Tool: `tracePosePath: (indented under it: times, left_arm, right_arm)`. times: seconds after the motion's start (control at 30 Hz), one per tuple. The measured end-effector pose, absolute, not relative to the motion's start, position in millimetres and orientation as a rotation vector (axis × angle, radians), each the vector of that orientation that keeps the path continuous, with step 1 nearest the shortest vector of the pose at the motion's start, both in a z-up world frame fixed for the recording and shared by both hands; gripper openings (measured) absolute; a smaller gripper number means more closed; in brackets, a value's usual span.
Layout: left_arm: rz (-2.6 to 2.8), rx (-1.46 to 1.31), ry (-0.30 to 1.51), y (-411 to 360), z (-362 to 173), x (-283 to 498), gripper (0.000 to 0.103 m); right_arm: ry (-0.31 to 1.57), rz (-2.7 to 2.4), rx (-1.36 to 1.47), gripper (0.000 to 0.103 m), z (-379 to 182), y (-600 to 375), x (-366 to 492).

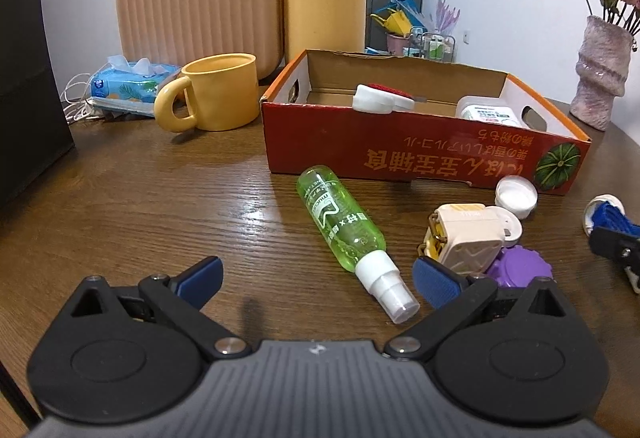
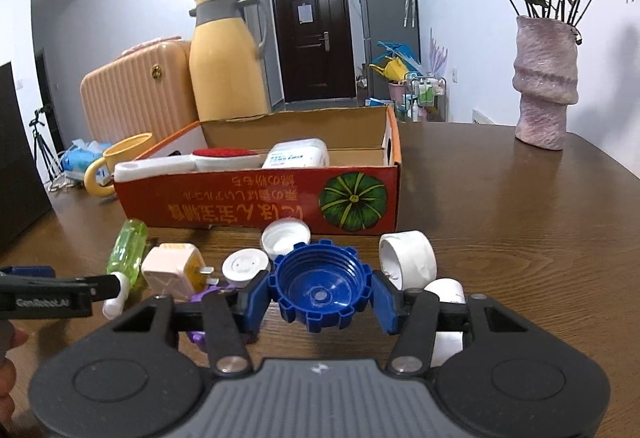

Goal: Organize rigid objects
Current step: 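Grasp the blue ribbed cap with the right gripper, then grasp the green spray bottle with the left gripper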

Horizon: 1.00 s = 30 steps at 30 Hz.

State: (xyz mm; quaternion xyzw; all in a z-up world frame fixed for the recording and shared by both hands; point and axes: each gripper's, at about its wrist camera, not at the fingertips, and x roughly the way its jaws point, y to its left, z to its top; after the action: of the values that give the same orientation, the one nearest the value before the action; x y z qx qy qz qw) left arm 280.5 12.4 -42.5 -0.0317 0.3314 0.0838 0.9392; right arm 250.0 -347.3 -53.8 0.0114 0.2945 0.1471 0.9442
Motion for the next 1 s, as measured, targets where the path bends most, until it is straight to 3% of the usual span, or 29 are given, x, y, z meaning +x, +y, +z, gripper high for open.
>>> tracePosePath:
  times: [0.63,0.93,1.0]
  left_arm:
    - [0.266,-0.049,0.674,7,-45,312,0.101]
    - [0.268,-0.037,0.711,6,-53,327,0.071]
    - [0.255,-0.045,0.725,9,-55,329,0.057]
  right_arm:
    - [0.588,0.28,0.044,0.052,-54,-351,249]
    - [0.576,0.278,0.031,0.052,-56,-349,249]
    - [0.574,0.278,0.026,0.052,-57,-348,249]
